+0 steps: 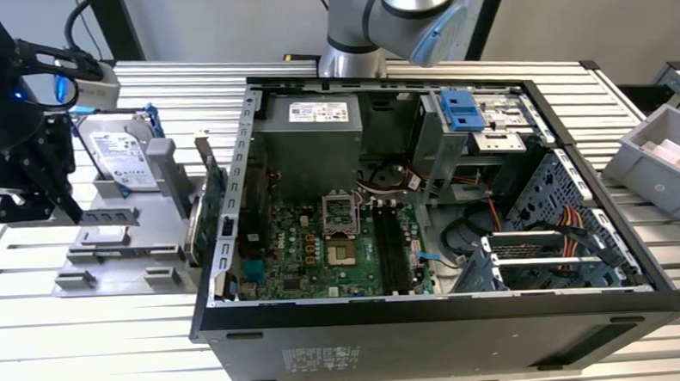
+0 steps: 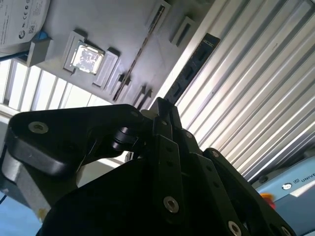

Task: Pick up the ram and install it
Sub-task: 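Pick up the ram and move it above insertion slot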

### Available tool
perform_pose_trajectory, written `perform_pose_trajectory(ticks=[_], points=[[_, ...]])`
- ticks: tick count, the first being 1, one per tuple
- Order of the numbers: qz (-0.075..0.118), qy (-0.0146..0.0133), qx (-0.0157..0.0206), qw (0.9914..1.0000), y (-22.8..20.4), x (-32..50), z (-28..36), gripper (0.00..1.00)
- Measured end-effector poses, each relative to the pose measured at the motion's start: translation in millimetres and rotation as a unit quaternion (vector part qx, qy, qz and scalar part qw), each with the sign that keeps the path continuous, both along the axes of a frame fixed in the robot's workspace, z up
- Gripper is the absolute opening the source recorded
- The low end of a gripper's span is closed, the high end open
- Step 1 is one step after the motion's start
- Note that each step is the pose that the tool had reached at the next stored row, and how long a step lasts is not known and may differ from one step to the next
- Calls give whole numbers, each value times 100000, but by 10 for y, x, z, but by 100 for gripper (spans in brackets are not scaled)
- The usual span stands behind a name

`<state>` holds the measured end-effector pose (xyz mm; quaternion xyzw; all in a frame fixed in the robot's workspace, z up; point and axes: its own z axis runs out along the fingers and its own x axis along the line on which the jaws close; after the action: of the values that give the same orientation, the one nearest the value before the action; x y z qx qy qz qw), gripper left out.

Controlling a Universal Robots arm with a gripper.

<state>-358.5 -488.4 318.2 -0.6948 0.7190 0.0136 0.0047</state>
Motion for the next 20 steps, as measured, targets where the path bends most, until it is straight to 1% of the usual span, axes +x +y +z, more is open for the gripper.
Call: perform_pose_trajectory(ticks=[7,15,20], points=[[1,2,-1,100000,0,0,47,0],[3,10,14,100000,0,0,56,0],[-14,13,15,100000,0,0,99,0]])
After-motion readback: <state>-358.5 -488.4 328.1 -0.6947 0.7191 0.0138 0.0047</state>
